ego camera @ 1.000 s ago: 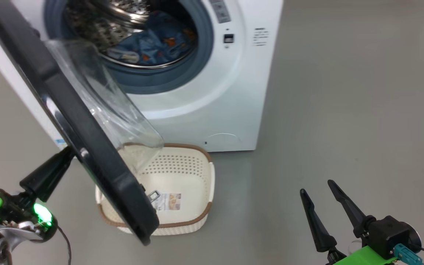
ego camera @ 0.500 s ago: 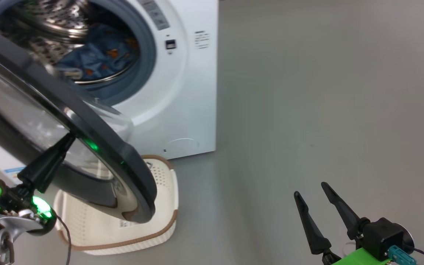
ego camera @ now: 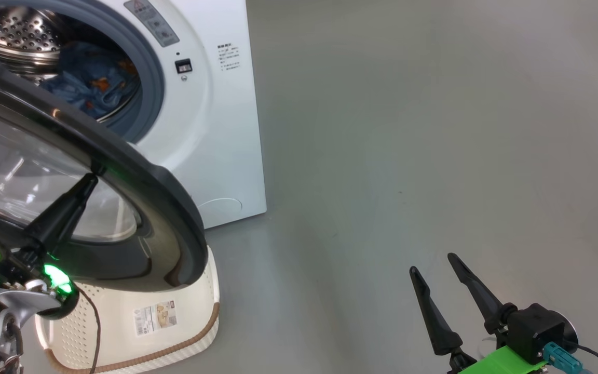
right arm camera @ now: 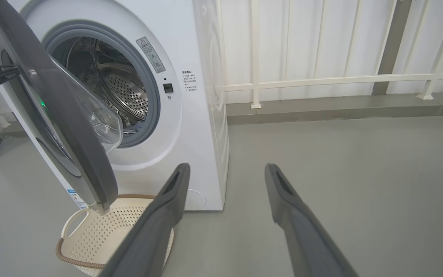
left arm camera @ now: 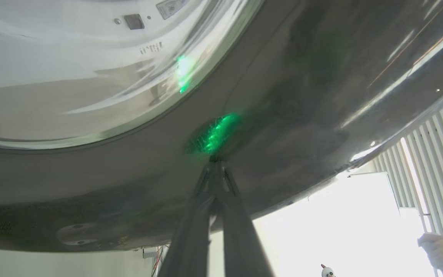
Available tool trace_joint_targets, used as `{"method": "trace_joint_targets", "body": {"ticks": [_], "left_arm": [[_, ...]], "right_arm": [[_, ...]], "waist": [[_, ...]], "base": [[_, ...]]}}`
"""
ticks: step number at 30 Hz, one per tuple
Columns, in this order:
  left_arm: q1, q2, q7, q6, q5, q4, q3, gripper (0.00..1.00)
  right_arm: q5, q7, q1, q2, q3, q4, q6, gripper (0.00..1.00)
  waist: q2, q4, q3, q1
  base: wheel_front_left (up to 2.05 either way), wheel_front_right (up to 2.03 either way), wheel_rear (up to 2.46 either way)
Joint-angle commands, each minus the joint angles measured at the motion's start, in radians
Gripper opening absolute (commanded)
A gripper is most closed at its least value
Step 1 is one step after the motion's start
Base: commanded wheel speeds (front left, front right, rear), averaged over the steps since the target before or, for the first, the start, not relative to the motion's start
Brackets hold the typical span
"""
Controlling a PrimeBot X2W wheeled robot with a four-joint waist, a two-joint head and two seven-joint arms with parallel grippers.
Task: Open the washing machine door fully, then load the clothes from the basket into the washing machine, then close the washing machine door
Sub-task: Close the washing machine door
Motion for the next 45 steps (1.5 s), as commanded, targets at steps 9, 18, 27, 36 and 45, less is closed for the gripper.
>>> {"method": "trace_joint_targets", "body": {"ticks": [9,18,27,36,45], "left_arm": [[-0.041,0.026,0.007,-0.035,0.006,-0.011,0.051,0.00],[0.022,0.002,-0.028,-0.070,-0.010,-0.038,0.110,0.00],[0.151,-0.068,-0.102,-0.096,-0.001,-0.135,0.210,0.80],[0.303,-0.231,-0.211,-0.098,0.156,-0.334,0.325,1.00],[0.385,-0.261,-0.461,-0.098,0.537,-0.456,0.305,1.00]], "right_arm": [[0.003,-0.013,-0.036,-0.001,0.016,-0.024,0.002,1.00],[0.000,-0.015,-0.036,0.000,-0.002,-0.025,0.002,1.00],[-0.003,-0.015,-0.036,0.000,-0.017,-0.029,0.002,1.00],[-0.018,-0.008,-0.027,0.000,-0.032,-0.032,0.002,1.00],[-0.006,0.006,-0.002,0.000,-0.050,-0.042,0.002,1.00]], "waist": [[0.0000,0.025,0.017,0.0000],[0.0000,0.080,0.023,0.0000],[0.0000,0.152,0.030,0.0000],[0.0000,0.237,0.021,0.0000],[0.0000,0.288,-0.010,0.0000]], "base": [[0.00,0.00,0.00],[0.00,0.00,0.00],[0.00,0.00,0.00],[0.00,0.00,0.00],[0.00,0.00,0.00]]}}
